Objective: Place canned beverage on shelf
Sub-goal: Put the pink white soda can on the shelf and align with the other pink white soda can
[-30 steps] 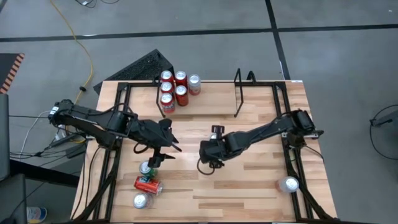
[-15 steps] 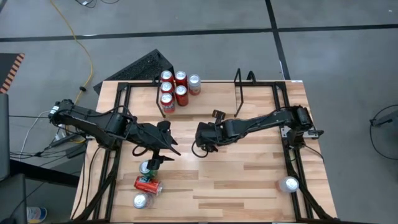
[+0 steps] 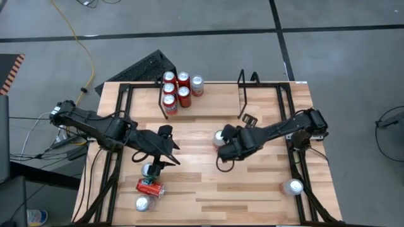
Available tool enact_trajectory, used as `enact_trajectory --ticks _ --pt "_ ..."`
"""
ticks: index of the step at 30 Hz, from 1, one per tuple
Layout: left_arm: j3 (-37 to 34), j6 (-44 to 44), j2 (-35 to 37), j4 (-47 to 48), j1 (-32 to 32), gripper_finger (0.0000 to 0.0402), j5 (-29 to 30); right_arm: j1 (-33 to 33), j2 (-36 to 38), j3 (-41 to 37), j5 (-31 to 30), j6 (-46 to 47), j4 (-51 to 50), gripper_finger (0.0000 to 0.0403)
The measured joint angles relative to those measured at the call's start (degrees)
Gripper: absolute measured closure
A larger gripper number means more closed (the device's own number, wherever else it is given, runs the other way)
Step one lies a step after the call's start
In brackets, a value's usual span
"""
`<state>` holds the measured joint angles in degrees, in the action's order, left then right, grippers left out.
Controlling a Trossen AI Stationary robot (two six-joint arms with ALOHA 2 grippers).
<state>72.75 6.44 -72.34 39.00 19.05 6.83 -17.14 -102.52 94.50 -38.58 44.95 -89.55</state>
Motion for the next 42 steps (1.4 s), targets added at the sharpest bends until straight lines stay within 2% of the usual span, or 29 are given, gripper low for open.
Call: enact_trajectory --ticks 13,20,26,30,33,37,39,42 --pt "0.0 0.7 0.0 -0.3 1.1 0.0111 1.1 3.1 -0.1 -13.1 -0.4 -2.0 12.8 0.0403" --pt "0.0 0.7 0.0 -0.3 1.4 0.0111 1.4 2.8 -0.1 -14.8 2.2 -6.6 21.6 0.0403" --pt "0.0 0.7 0.0 -0.4 1.4 0.0111 1.5 1.8 -0.1 -14.9 8.0 -12.9 30.1 0.0403" --pt "0.0 0.7 0.0 -0.3 1.4 0.0111 1.6 1.1 -0.1 -14.9 8.7 -16.2 34.3 0.0403" --pt "0.0 -0.2 0.0 -0.4 1.4 0.0111 2.3 0.3 -0.1 -13.6 9.3 -16.8 34.4 0.0403" --pt "0.0 -2.2 -0.2 -2.2 1.4 0.0111 7.7 -2.1 -0.1 -9.2 11.6 -19.2 33.3 0.0403" --pt "-0.6 -3.3 -0.5 -5.4 0.8 0.0111 10.5 -3.7 0.1 -5.8 11.7 -19.3 31.3 0.0403" --pt "-1.3 -5.9 -1.8 -9.1 -1.3 0.0111 11.1 -6.8 0.3 0.6 11.7 -17.7 25.1 0.0403"
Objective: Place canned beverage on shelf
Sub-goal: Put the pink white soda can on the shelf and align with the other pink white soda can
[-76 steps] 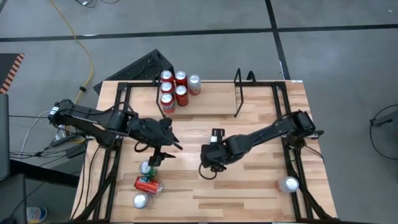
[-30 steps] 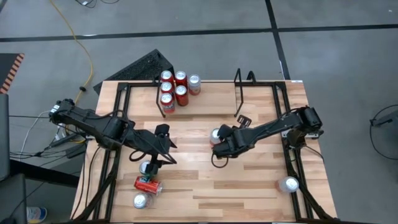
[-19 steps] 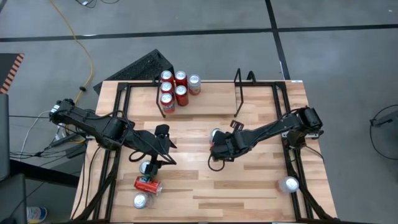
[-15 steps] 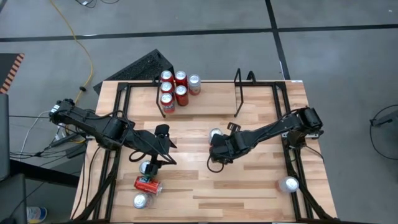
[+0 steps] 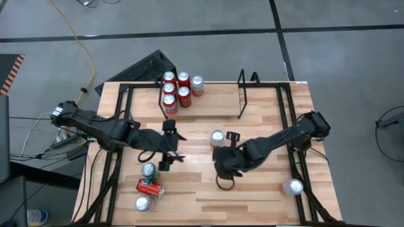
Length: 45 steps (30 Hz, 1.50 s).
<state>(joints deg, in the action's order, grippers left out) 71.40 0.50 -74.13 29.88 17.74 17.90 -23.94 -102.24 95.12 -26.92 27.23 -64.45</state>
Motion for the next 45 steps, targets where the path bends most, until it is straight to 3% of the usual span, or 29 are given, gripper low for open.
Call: enact_trajectory --ticks 6,13,20,31,45 --pt "-2.7 -4.3 -4.6 -12.2 -7.1 0.0111 -6.1 -7.5 0.1 11.3 -1.7 6.3 -11.0 0.0403" --pt "-1.9 -9.4 -12.7 -21.5 -13.0 0.0111 -13.7 -16.1 0.1 16.0 -6.7 16.5 -17.8 0.0403" --pt "3.5 -12.9 -21.2 -21.1 -14.7 0.0101 -13.9 -19.8 -0.2 15.9 -7.9 24.9 -21.2 0.0403" --pt "14.5 -15.3 -30.5 -12.0 -17.4 0.0079 -11.3 -21.4 -0.2 15.9 -8.2 28.1 -20.9 0.0403" --pt "16.3 -16.3 -32.9 -8.7 -18.8 0.0078 -14.9 -22.0 -0.2 15.9 -8.2 29.5 -20.6 0.0403"
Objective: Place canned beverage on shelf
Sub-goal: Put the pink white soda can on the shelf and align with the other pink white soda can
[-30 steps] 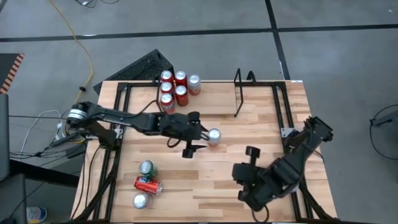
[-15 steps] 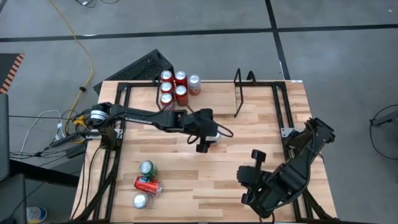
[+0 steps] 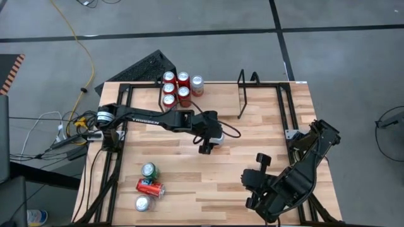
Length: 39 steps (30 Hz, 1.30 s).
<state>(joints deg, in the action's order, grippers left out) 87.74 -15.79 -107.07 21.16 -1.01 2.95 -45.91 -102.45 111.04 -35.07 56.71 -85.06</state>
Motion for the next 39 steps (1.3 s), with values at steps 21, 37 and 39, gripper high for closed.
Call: enact_trajectory --ticks 21,37,39 --pt "0.0 -0.4 -2.8 -0.9 -2.0 0.0078 -2.8 0.3 0.0 -4.3 0.3 0.5 0.8 0.0403" --pt "0.0 0.7 -6.9 0.1 -2.3 0.0081 -4.7 0.7 0.0 -4.6 0.5 1.8 1.8 0.0403" --pt "0.0 0.6 -6.9 0.0 -2.3 0.0090 -4.5 0.6 0.0 -4.6 0.5 1.8 1.8 0.0403"
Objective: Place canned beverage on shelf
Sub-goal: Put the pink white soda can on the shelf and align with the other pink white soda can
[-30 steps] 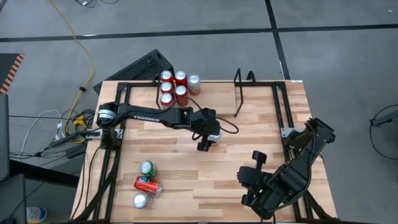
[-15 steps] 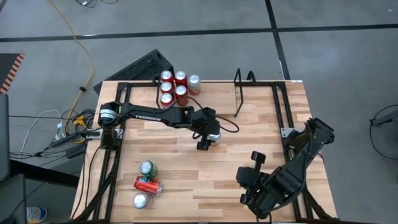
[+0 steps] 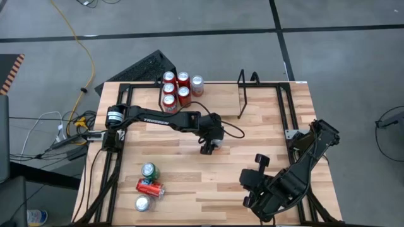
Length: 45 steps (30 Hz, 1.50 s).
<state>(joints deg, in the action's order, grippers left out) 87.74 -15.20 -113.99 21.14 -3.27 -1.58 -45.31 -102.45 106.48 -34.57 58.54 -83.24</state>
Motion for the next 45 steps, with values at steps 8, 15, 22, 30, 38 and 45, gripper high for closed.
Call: enact_trajectory --ticks 8,15,22,30,38,45 --pt "0.0 1.6 0.0 0.7 0.2 0.0125 -0.5 0.0 0.0 0.0 0.0 0.2 0.2 0.0403" --pt "-0.2 -2.5 5.1 8.4 0.4 0.0125 -3.4 -0.7 0.0 0.0 -3.4 2.5 -0.5 0.0403" --pt "-0.1 -8.9 13.5 11.6 -5.7 0.0125 -6.7 -1.4 0.0 0.0 -5.4 3.2 0.4 0.0403" --pt "-0.1 -20.8 15.6 16.6 -15.1 0.0125 -8.3 -2.4 0.0 0.0 -7.0 5.8 1.0 0.0403" --pt "-0.1 -27.5 15.5 12.9 -20.3 0.0125 -12.6 -2.6 0.0 0.0 -8.3 6.1 1.5 0.0403" --pt "-0.1 -29.2 14.9 9.6 -24.9 0.0122 -15.5 -2.6 0.0 0.0 -9.1 6.1 1.4 0.0403"
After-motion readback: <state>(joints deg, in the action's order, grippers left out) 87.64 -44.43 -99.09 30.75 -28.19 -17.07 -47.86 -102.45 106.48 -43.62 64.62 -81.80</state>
